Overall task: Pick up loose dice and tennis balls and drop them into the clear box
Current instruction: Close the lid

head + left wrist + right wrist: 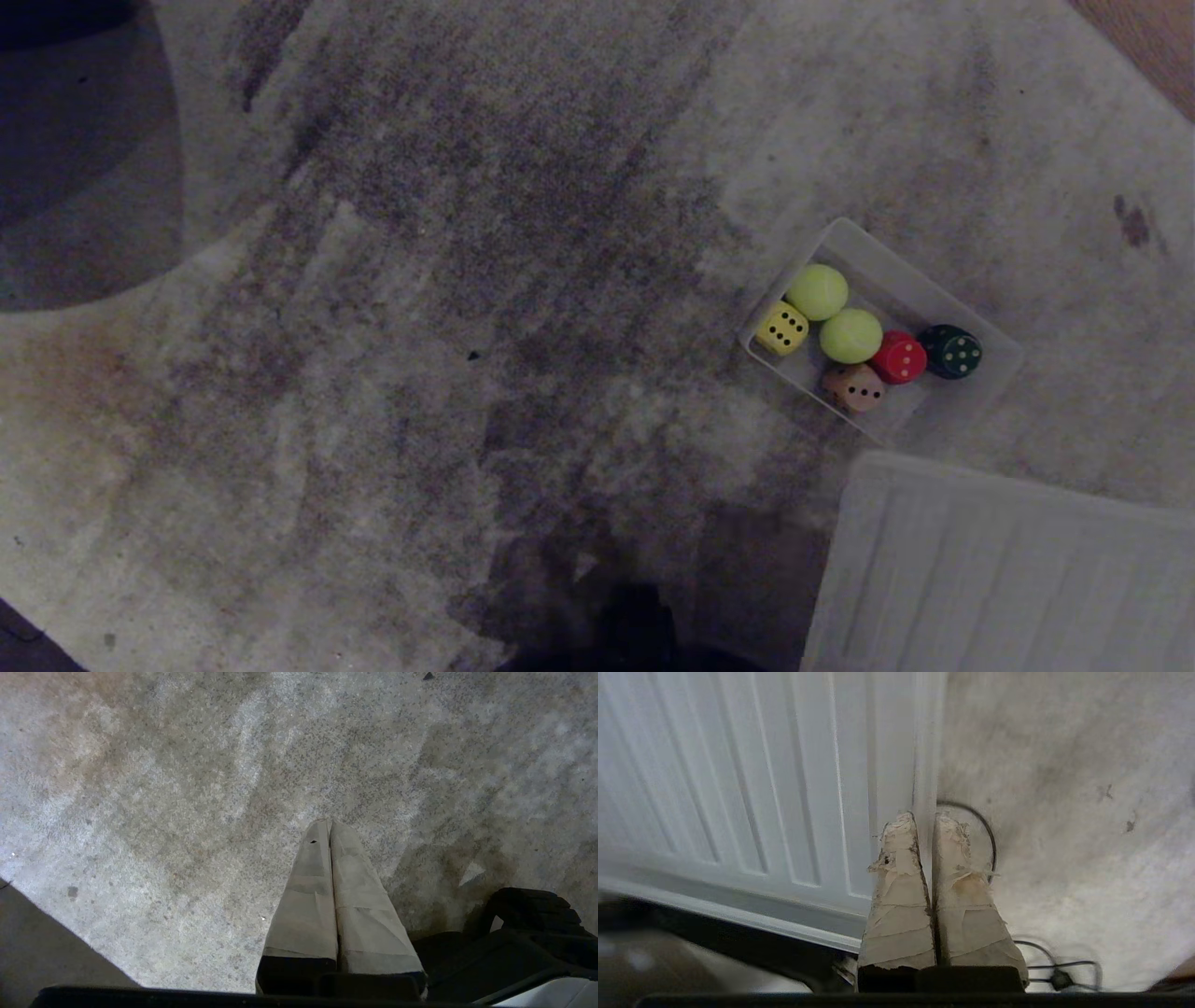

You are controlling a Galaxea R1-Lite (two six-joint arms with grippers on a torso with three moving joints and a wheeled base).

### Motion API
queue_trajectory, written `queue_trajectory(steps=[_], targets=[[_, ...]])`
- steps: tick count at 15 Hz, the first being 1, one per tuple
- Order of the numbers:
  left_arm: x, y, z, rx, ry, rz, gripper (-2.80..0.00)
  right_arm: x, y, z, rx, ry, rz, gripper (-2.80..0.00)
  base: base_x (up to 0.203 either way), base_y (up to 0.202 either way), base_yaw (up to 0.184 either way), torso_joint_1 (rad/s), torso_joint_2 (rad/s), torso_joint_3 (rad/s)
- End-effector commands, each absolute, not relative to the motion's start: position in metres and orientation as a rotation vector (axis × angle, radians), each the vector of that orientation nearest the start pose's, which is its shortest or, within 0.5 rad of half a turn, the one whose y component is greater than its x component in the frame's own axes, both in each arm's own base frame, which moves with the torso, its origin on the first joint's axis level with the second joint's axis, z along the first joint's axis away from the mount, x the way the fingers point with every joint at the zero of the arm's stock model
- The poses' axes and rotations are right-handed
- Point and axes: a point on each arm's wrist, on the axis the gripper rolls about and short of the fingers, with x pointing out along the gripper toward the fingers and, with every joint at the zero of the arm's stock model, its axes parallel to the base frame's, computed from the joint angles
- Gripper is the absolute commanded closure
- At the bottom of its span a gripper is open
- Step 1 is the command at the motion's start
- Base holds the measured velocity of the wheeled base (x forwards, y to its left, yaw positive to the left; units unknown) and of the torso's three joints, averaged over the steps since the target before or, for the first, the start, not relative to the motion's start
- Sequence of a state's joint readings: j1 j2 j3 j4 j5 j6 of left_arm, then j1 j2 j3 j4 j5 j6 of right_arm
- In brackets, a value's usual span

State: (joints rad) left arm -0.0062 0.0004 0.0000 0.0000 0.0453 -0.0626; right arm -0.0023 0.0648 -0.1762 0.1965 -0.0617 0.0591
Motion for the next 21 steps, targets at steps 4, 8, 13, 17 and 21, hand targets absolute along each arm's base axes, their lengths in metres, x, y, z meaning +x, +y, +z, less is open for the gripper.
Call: queue_trajectory(steps=[4,8,13,17,21], targets=[[-0.023,0.001,0.075,-0.063,0.002,0.040,0.00,0.033,-0.002,0.161,0.201,0.218,-0.114,0.00,0.000,0.000,0.000,0.000,0.00,0.000],[-0.023,0.001,0.075,-0.063,0.002,0.040,0.00,0.111,-0.004,0.178,0.383,0.220,-0.149,0.00,0.000,0.000,0.000,0.000,0.00,0.000],[-0.023,0.001,0.075,-0.063,0.002,0.040,0.00,0.203,-0.003,0.179,0.565,0.160,-0.144,0.00,0.000,0.000,0.000,0.000,0.00,0.000],[-0.023,0.001,0.075,-0.063,0.002,0.040,0.00,0.229,0.016,0.178,0.676,0.169,0.062,0.00,0.000,0.000,0.000,0.000,0.00,0.000],[-0.023,0.001,0.075,-0.063,0.002,0.040,0.00,0.240,0.023,0.160,0.671,0.265,0.107,0.00,0.000,0.000,0.000,0.000,0.00,0.000]])
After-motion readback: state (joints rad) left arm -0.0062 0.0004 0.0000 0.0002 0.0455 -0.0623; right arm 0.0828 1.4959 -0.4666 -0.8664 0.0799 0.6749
